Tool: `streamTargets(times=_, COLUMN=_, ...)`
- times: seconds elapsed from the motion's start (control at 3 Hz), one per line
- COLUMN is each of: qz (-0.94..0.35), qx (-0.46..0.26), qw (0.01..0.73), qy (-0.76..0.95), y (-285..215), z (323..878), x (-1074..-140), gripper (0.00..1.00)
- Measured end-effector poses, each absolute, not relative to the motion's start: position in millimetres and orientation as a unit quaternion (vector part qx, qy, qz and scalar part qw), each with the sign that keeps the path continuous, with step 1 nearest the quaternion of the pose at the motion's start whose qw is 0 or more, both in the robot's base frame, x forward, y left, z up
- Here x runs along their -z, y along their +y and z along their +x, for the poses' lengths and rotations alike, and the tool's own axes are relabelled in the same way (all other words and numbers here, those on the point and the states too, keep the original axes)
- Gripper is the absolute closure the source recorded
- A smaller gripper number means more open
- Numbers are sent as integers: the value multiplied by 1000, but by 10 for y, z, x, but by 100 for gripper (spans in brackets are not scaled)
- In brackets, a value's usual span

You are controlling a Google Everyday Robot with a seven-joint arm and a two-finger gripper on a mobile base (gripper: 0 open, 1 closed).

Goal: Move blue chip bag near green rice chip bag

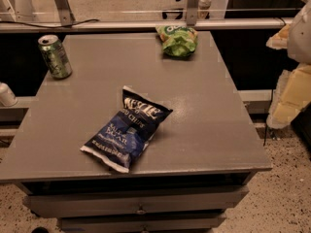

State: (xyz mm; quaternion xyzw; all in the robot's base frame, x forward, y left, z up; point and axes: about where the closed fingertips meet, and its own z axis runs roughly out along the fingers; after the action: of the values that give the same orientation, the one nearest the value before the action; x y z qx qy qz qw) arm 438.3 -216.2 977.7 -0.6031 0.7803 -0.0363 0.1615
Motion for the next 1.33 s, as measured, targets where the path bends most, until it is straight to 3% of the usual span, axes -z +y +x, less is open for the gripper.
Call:
streamTargets(times=0.67, qz=-606, qx=12, qw=182, qy=774, y=-1880, z=4393, x=-9658, gripper=0)
streamTargets(times=1.33, qz=-598, qx=-102, qw=257, qy=752, y=-856, z=4457, x=-9126, gripper=0)
